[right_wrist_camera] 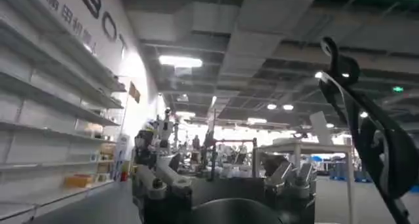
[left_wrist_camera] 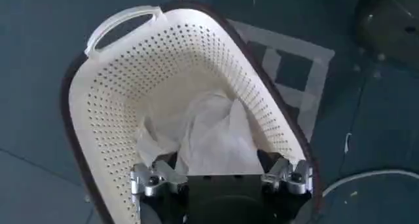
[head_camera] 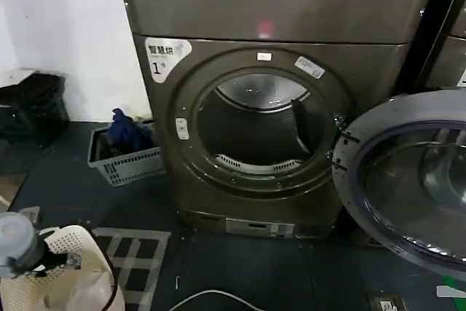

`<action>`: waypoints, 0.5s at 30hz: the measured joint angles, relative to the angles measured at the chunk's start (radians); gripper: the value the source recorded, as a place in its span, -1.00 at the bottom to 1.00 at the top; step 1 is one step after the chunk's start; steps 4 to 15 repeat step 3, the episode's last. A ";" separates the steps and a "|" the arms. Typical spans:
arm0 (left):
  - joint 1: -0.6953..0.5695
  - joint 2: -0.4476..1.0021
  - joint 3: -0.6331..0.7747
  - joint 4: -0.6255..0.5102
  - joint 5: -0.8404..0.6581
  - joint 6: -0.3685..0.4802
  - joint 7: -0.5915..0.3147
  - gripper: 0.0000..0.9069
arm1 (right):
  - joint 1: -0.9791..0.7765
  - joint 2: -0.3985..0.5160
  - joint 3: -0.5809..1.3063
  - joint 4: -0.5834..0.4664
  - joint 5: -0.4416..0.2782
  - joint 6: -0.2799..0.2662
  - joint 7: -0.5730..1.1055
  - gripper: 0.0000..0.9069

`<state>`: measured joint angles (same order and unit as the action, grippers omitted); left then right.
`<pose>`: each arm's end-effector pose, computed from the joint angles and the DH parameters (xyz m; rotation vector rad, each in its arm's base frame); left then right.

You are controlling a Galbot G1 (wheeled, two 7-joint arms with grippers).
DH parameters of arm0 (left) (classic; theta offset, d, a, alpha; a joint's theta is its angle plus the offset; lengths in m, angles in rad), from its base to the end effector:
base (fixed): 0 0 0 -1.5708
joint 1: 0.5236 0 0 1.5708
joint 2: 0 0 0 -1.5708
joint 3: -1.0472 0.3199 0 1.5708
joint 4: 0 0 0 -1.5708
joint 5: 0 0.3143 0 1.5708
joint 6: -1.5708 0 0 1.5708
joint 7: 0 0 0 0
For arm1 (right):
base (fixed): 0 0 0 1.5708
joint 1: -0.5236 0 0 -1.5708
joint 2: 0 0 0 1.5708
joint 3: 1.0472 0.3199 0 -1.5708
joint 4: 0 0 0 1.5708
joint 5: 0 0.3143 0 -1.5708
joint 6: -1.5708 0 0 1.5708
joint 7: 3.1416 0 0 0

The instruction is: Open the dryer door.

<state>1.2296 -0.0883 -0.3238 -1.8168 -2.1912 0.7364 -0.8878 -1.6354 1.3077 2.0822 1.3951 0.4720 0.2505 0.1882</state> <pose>0.2790 0.2371 -0.1346 0.3776 -1.7899 0.1393 -0.1530 -0.3963 -0.2363 2.1952 1.9496 -0.4292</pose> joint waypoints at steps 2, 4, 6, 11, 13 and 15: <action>0.000 -0.004 0.000 0.002 0.006 0.000 0.000 1.00 | 0.000 0.000 -0.002 0.001 0.000 0.000 -0.001 1.00; 0.000 -0.004 0.000 0.002 0.006 0.000 0.000 1.00 | 0.000 0.000 -0.001 0.002 0.000 0.000 -0.001 1.00; 0.000 -0.004 0.000 0.002 0.006 0.000 0.000 1.00 | 0.000 0.000 -0.001 0.002 0.000 0.000 -0.001 1.00; 0.000 -0.004 0.000 0.002 0.006 0.000 0.000 1.00 | 0.000 0.000 -0.001 0.002 0.000 0.000 -0.001 1.00; 0.000 -0.004 0.000 0.002 0.006 0.000 0.000 1.00 | 0.000 0.000 -0.001 0.002 0.000 0.000 -0.001 1.00; 0.000 -0.004 0.000 0.002 0.006 0.000 0.000 1.00 | 0.000 0.000 -0.001 0.002 0.000 0.000 -0.001 1.00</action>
